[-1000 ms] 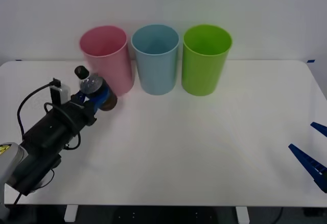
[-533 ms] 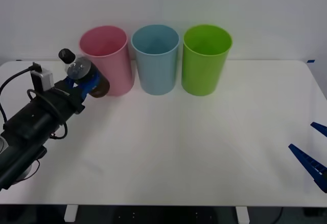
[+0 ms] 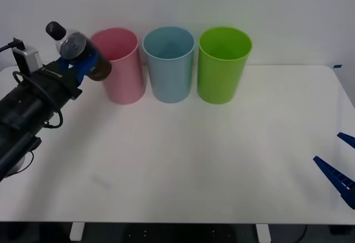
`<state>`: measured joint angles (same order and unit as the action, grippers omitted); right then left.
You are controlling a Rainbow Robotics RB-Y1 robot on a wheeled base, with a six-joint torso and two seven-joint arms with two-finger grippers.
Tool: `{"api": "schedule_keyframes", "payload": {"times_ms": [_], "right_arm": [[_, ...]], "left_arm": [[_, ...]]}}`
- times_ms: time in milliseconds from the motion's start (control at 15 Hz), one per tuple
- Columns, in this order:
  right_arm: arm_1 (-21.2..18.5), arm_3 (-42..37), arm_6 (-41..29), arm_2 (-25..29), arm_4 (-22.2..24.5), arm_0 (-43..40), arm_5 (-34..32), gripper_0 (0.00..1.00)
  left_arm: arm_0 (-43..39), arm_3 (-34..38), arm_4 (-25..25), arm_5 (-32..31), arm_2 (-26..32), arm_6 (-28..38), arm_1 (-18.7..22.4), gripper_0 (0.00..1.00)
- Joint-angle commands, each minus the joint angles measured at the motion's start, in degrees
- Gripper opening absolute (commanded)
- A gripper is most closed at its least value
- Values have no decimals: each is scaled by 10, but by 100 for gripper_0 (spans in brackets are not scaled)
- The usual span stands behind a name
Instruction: Grasp the object on the table and drop it into the matching bin: aluminum can to the light blue bin, PET bottle to the pink bin.
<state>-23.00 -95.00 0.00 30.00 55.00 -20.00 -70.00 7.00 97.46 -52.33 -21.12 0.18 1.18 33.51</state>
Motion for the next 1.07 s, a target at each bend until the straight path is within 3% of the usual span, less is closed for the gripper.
{"api": "schedule_keyframes", "payload": {"times_ms": [67,400,1067], "right_arm": [[0,0,0,0,0,0,0,100],[0,0,0,0,0,0,0,100],[0,0,0,0,0,0,0,100]], "left_arm": [[14,-1,14,1,1,15,25,0],[59,-24,14,7,-6,71,56,0],[234,-209,-19,8,-77,70,55,0]]}}
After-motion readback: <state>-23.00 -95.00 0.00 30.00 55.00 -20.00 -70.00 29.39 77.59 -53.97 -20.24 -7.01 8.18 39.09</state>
